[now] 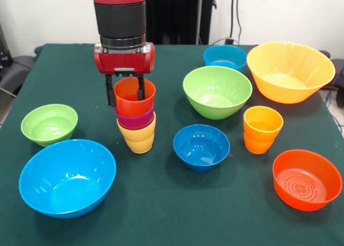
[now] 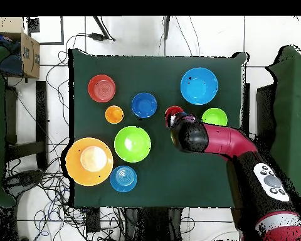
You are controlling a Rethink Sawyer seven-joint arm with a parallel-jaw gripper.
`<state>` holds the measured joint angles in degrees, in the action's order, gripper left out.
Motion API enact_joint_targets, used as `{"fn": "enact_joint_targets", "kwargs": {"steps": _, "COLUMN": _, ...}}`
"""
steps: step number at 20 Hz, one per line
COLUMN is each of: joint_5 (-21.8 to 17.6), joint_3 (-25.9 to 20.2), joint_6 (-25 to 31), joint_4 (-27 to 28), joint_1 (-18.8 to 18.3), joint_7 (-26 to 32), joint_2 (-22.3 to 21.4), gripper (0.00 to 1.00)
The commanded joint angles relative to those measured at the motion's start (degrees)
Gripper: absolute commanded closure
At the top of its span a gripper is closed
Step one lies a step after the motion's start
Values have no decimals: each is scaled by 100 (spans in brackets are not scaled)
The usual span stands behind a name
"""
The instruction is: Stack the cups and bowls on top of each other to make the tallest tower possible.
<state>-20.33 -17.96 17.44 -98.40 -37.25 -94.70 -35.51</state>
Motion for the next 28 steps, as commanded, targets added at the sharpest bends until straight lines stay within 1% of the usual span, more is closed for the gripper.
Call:
{"fn": "enact_joint_targets", "kwargs": {"steps": 1, "joint_5": -105, "joint_3": -353, "joint_6": 189, "joint_4": -632, "joint_1": 182, "joint_7": -295, "joint_2": 401, "gripper": 0}}
{"fn": "enact_joint_targets", "kwargs": {"steps": 5, "joint_5": -93, "joint_3": -288, "joint_6": 185, "joint_4": -628, "joint_1": 243, "joint_7": -365, "joint_2": 323, "gripper": 0}}
{"fn": "enact_joint_targets", "kwargs": {"steps": 8, "joint_5": -91, "joint_3": -57, "joint_6": 377, "joint_4": -550, "joint_1": 437, "joint_7": -446, "joint_2": 127, "gripper": 0}}
{"fn": "enact_joint_targets", "kwargs": {"steps": 14, "joint_5": 41, "joint_3": -12, "joint_6": 769, "joint_4": -579, "joint_1": 514, "joint_7": -393, "joint_2": -228, "gripper": 0}}
{"fn": "enact_joint_targets", "kwargs": {"steps": 16, "joint_5": 79, "joint_3": -16, "joint_6": 856, "joint_4": -576, "joint_1": 527, "joint_7": -373, "joint_2": -286, "gripper": 0}}
{"fn": "enact_joint_targets", "kwargs": {"steps": 21, "joint_5": 107, "joint_3": 3, "joint_6": 948, "joint_4": -556, "joint_1": 550, "joint_7": -326, "joint_2": -347, "gripper": 0}}
{"fn": "enact_joint_targets", "kwargs": {"steps": 28, "joint_5": 0, "joint_3": -2, "joint_6": 787, "joint_4": -555, "joint_1": 484, "joint_7": -252, "joint_2": -288, "gripper": 0}}
